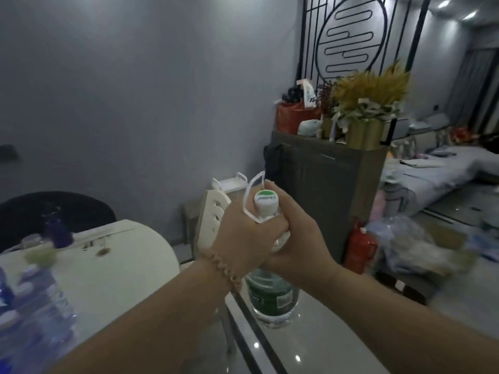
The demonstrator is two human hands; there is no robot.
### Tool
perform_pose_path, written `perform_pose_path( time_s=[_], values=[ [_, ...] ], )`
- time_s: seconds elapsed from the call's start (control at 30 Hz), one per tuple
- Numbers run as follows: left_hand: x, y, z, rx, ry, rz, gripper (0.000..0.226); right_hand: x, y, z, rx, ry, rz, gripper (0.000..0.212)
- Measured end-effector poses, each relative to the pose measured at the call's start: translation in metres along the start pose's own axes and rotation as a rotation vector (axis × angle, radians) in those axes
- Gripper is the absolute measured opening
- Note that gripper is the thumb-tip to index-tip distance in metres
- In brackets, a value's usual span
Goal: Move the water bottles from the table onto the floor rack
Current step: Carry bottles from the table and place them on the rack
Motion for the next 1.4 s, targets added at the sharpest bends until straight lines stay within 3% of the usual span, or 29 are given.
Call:
perform_pose_path(
  time_s=[0.27, 0.6, 0.77, 0.9, 1.0, 1.13, 1.27, 1.4],
  values=[
    [-0.097, -0.081, 0.064, 0.058, -0.131, 0.015, 0.02, 0.025, 0.135, 0.013, -0.126, -0.023, -0.033, 0.095],
    [-0.177, -0.216, 0.234, 0.172, -0.112, 0.0, 0.02, 0.006, 0.326, 0.137, -0.144, -0.092, 0.064, 0.088],
    [-0.199, -0.26, 0.331, 0.216, -0.041, 0.005, 0.02, -0.007, 0.41, 0.221, -0.178, -0.195, 0.081, 0.091],
    [-0.207, -0.315, 0.392, 0.285, 0.062, -0.013, 0.025, -0.03, 0.482, 0.272, -0.215, -0.395, 0.143, 0.099],
    [-0.218, -0.366, 0.441, 0.319, 0.066, 0.004, 0.022, -0.046, 0.543, 0.309, -0.221, -0.536, 0.381, 0.081],
    [-0.237, -0.429, 0.504, 0.387, 0.06, 0.06, 0.027, -0.072, 0.638, 0.354, -0.622, -0.492, 0.815, 0.058],
    [-0.236, -0.474, 0.561, 0.396, 0.14, 0.1, 0.028, -0.109, 0.704, 0.406, -0.917, -0.364, 0.809, 0.024],
    [-0.222, -0.518, 0.606, 0.404, 0.25, 0.066, 0.031, -0.158, 0.746, 0.456, -0.982, -0.399, 0.691, 0.014]
  ],
)
Point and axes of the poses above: each hand's wrist, its own z-axis towards the middle knuckle, its own x-axis out of the back of the hand, y = z × x, the point moved 7 cm from there along z, towards the middle knuckle, and after that the axes turned 8 degrees about -z, right-handed, at the moved point
